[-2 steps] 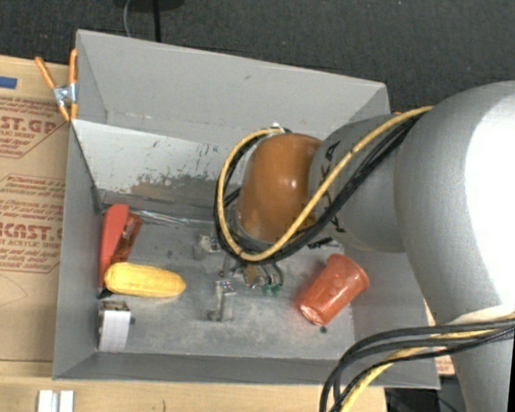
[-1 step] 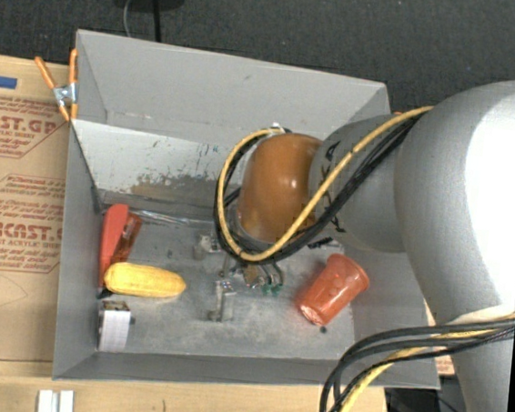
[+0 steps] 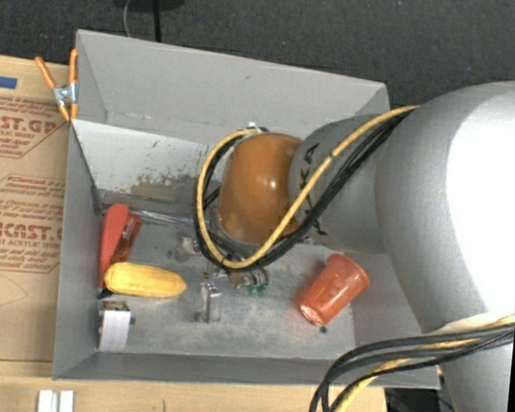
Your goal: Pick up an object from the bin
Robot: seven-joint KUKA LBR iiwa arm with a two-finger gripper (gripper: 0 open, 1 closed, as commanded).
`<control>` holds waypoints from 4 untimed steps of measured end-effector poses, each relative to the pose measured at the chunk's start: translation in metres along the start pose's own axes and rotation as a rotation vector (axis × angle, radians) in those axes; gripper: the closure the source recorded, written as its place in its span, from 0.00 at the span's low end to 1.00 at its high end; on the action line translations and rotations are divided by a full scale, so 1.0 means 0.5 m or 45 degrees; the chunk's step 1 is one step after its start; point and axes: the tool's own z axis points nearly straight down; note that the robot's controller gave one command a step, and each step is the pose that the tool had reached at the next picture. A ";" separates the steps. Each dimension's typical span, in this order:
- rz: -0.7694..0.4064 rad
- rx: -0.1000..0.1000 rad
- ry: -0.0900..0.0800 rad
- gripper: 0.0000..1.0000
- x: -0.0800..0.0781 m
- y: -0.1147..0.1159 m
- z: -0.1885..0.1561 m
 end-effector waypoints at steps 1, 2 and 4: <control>-0.024 -0.003 -0.001 0.00 0.013 0.108 0.005; -0.001 -0.001 -0.003 1.00 -0.044 0.155 0.000; 0.003 0.005 0.006 1.00 -0.107 0.181 0.004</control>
Offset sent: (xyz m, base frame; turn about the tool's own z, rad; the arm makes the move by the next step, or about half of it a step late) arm -0.0006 0.0798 0.0001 0.0005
